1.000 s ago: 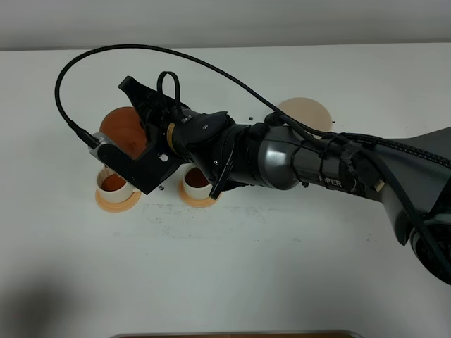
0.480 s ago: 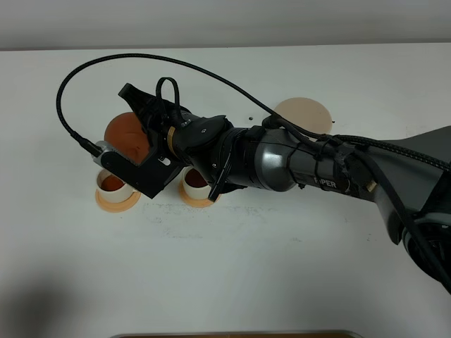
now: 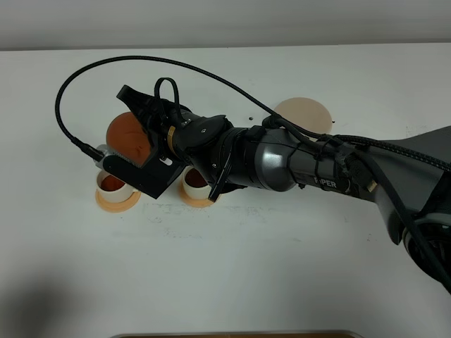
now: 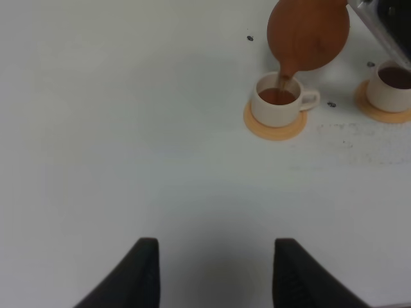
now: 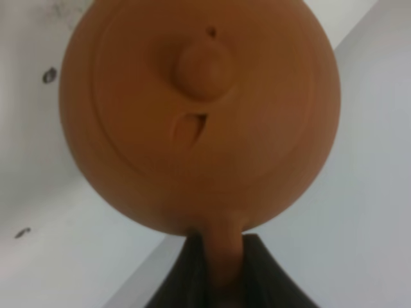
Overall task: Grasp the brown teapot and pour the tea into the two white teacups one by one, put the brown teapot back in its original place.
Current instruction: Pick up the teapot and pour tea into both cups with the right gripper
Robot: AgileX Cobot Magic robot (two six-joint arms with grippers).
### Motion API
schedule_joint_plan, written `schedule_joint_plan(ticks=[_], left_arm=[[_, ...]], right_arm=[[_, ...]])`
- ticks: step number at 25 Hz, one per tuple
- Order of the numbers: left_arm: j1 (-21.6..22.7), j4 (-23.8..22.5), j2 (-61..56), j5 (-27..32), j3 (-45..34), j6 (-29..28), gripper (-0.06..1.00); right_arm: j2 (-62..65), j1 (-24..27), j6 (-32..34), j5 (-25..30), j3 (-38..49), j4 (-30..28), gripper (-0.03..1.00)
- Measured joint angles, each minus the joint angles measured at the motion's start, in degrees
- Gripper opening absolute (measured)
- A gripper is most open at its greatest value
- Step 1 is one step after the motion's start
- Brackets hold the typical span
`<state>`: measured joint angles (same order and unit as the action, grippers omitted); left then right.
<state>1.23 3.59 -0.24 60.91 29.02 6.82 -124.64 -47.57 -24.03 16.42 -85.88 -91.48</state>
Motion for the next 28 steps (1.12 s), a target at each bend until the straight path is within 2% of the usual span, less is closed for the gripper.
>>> schedule_joint_plan(ticks=[28], left_arm=[[0.0, 0.0, 0.0, 0.0, 0.0, 0.0, 0.43]], right_arm=[[0.0, 0.0, -0.7, 0.5, 0.0, -2.3, 0.12]])
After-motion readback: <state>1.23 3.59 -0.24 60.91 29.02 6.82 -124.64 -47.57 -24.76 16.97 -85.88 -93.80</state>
